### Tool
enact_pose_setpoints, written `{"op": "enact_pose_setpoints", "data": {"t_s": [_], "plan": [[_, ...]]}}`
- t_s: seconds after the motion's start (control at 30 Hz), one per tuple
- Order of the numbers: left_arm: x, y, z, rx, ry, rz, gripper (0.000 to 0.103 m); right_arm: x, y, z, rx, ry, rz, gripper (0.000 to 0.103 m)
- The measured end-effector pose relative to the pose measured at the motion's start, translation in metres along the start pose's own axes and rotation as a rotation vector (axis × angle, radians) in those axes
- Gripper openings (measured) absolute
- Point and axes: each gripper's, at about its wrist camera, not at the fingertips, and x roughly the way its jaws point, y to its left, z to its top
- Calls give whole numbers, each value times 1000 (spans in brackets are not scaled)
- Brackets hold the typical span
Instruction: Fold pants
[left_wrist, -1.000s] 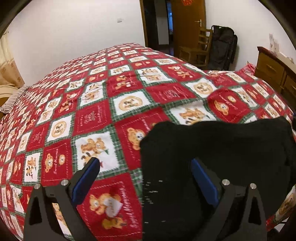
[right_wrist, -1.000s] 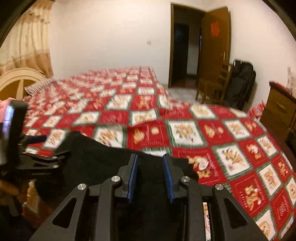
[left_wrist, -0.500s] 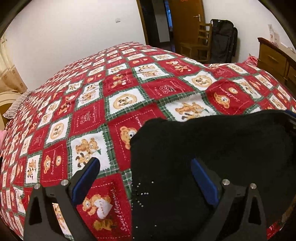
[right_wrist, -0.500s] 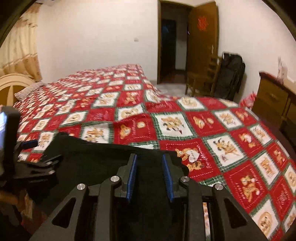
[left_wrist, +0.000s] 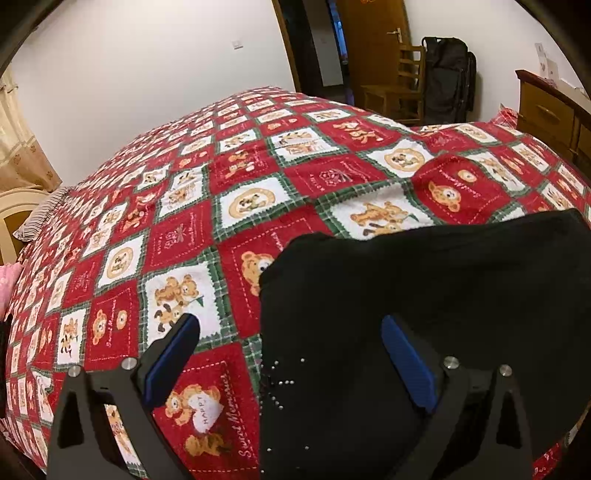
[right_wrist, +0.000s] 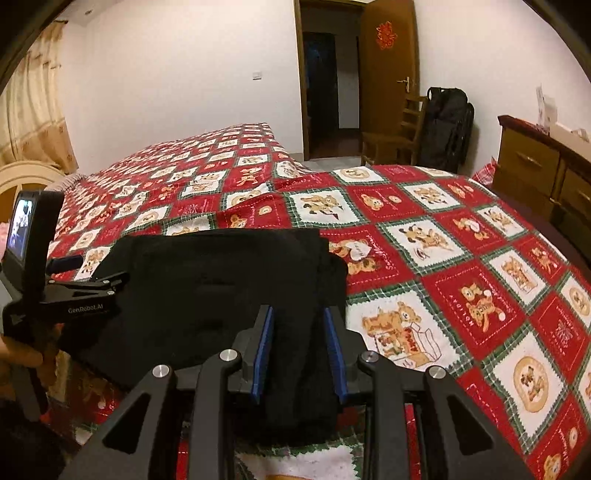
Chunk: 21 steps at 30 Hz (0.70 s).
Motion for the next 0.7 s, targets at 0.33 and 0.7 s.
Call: {"op": "enact_pose_setpoints", "data": {"t_s": [0.33,0.7], "plan": [[1,11,-8,-53,16,-79,101,-5,-9,-7,55,7,26,31],[-5,53,-19,-169,104,-280,101,-25,-23,-11,115,61,87,32]]}}
